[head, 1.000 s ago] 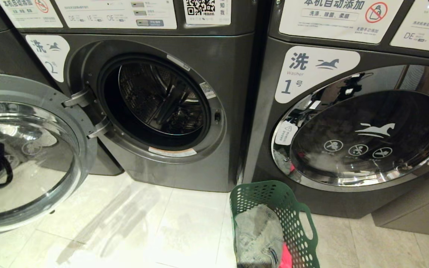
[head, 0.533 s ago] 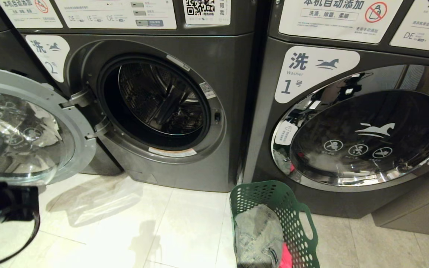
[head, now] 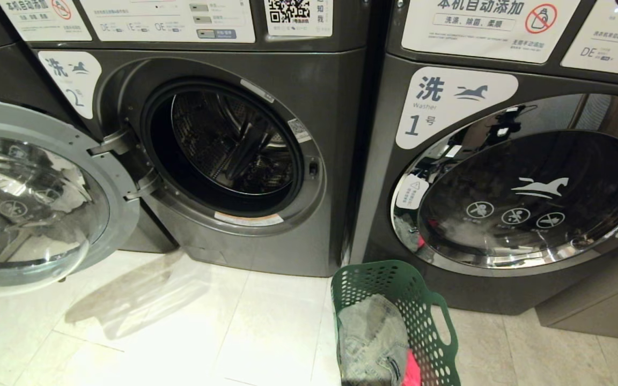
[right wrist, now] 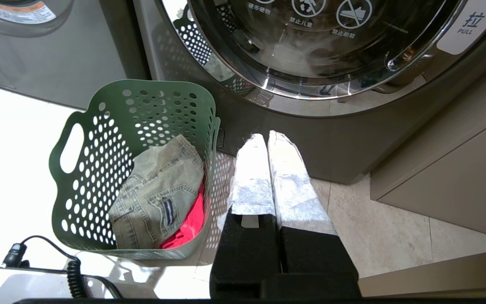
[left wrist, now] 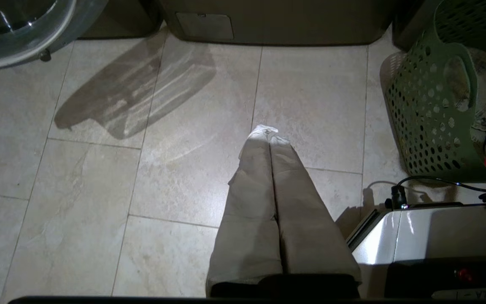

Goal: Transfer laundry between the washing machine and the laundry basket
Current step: Open the lid of the washing machine, then pick a cloth and place it into the basket

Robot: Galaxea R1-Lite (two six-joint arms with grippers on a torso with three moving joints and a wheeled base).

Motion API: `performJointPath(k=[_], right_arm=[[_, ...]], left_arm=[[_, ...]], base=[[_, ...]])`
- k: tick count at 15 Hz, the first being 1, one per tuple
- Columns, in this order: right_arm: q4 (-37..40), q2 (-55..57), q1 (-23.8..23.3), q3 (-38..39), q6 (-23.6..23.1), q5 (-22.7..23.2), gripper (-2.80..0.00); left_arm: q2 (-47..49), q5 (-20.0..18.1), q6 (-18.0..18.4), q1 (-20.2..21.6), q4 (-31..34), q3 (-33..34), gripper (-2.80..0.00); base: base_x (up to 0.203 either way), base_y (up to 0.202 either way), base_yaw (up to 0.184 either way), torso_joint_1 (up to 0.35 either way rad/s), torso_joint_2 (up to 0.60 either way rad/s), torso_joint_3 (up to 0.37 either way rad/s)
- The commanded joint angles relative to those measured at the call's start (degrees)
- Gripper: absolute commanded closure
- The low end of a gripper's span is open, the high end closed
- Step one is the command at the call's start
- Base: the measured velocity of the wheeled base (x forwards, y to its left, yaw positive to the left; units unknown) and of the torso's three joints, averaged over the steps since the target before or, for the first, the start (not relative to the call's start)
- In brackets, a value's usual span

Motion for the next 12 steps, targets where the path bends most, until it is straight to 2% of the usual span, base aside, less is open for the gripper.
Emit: performJointPath(k=[1,2,4,8,12], right_arm=[[-0.04,0.09,-0.01,0.00,-0.06,0.04,0.00],[-0.04,0.09,-0.01,0.00,-0.06,0.04,0.00],[0.05,0.09,-0.01,0.00,-0.06,0.04,0.00],[-0.01,0.09,-0.01,0.00,-0.06,0.04,0.00],[0.00,0.09,-0.01,0.00,-0.06,0.04,0.00]], left_arm=[[-17.01,-1.53,-0.13,0.24,1.33,2.37,0.00],[-19.50,-2.00,-0.45,0.21,1.09,3.04,0.00],[-19.85,-2.53,-3.30,0.16,0.35,4.09,0.00],[-19.84,-1.03,-6.22,0.16,0.25,4.10,0.00],[-19.88,-1.02,-6.32,0.16,0.25,4.10,0.00]], base=[[0.000,0.000,0.000,0.000,0.00,0.000],[0.000,0.000,0.000,0.000,0.00,0.000],[0.000,0.000,0.000,0.000,0.00,0.000],[0.000,0.000,0.000,0.000,0.00,0.000],[0.000,0.000,0.000,0.000,0.00,0.000]])
